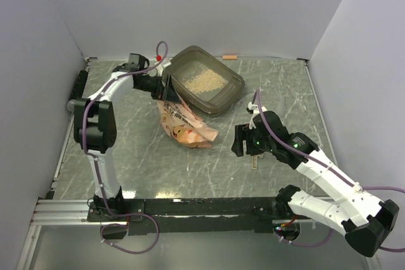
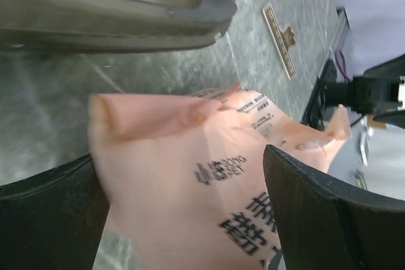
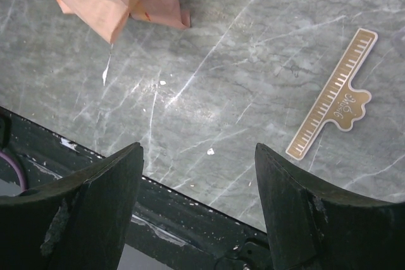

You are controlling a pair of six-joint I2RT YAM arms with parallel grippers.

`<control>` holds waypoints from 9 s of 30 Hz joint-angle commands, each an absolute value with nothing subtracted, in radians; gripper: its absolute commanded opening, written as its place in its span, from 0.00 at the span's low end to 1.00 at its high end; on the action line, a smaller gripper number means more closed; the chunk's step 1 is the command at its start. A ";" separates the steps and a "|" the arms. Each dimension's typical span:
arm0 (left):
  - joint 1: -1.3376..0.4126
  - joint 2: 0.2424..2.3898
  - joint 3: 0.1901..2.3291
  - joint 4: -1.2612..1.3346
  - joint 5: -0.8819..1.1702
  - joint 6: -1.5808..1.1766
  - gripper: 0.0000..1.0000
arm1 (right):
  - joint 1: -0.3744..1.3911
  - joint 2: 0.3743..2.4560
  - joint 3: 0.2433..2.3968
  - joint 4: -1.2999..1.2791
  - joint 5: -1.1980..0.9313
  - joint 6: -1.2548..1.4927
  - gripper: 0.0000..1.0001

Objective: Fill the litter box with clean litter

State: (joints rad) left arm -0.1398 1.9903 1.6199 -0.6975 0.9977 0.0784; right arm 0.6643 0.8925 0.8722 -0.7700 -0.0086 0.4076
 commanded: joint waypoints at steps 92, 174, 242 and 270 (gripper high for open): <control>-0.215 1.015 1.020 -0.400 1.062 0.182 0.71 | 0.706 1.480 1.393 -0.572 -0.700 -0.532 0.00; -0.035 1.048 1.172 -0.233 1.073 0.664 0.01 | 0.729 1.022 1.011 -0.275 0.034 -0.089 0.85; -0.264 0.732 0.775 -0.031 1.182 0.538 0.01 | 0.150 1.718 1.118 -0.534 0.344 0.706 0.82; -0.284 0.793 0.960 -0.150 0.789 0.378 0.40 | 0.152 1.679 1.170 -0.584 0.365 0.644 0.00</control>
